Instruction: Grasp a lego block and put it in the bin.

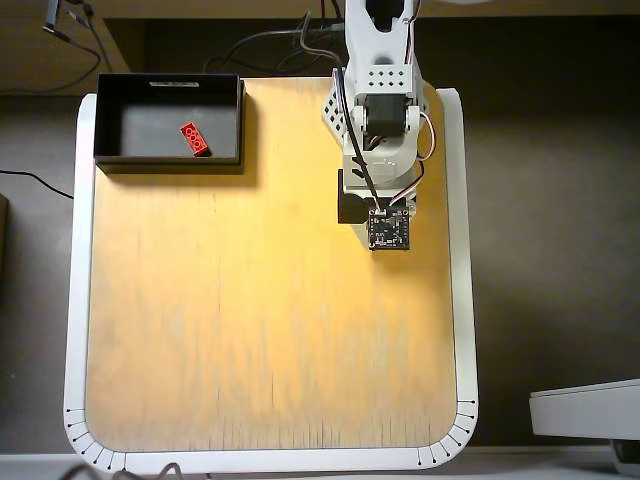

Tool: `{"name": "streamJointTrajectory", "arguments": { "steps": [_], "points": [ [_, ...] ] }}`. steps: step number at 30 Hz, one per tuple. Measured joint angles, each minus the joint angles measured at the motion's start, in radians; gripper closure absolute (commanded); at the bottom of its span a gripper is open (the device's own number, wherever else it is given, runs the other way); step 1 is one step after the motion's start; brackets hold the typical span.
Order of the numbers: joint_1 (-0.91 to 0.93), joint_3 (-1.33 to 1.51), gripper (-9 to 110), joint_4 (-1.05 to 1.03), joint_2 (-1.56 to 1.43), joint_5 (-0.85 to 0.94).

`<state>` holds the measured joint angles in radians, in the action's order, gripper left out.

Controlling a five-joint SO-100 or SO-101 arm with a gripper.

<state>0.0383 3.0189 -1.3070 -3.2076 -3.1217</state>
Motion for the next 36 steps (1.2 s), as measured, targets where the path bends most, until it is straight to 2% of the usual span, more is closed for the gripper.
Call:
{"name": "streamJointTrajectory", "arguments": {
  "steps": [36],
  "points": [
    [0.000, 0.000, 101, 0.000, 0.000, 0.035]
  ]
}}
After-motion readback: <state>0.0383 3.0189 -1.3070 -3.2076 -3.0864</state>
